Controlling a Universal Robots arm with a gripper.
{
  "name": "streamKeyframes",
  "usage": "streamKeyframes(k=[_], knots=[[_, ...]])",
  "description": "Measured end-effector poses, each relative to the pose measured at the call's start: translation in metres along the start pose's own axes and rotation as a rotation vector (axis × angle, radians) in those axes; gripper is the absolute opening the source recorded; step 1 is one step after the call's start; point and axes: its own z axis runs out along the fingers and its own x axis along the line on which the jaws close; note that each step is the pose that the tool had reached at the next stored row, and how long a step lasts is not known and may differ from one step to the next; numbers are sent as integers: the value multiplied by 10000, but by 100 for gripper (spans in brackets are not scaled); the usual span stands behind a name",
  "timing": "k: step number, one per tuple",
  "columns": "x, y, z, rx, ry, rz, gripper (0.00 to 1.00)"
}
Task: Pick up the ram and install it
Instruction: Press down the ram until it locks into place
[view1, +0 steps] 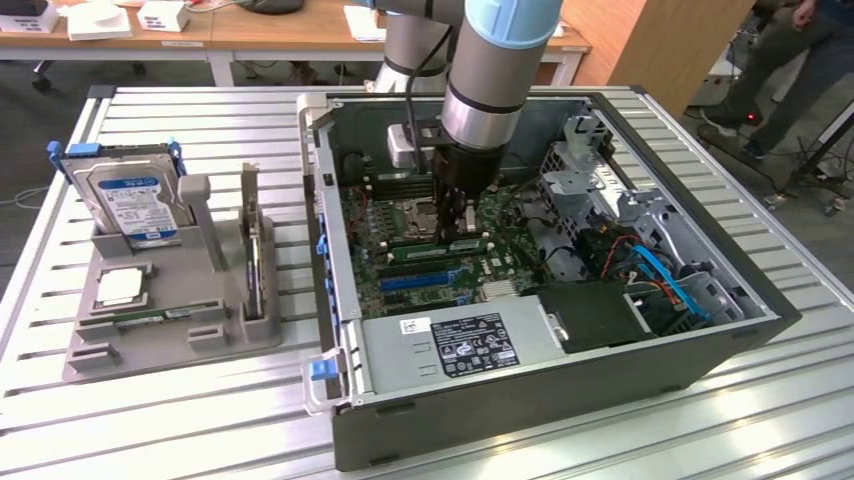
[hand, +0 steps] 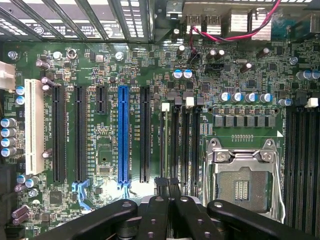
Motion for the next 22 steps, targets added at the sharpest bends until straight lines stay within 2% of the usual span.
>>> streamKeyframes(k=[22], knots=[[0,-1,24,0,0,-1,9]])
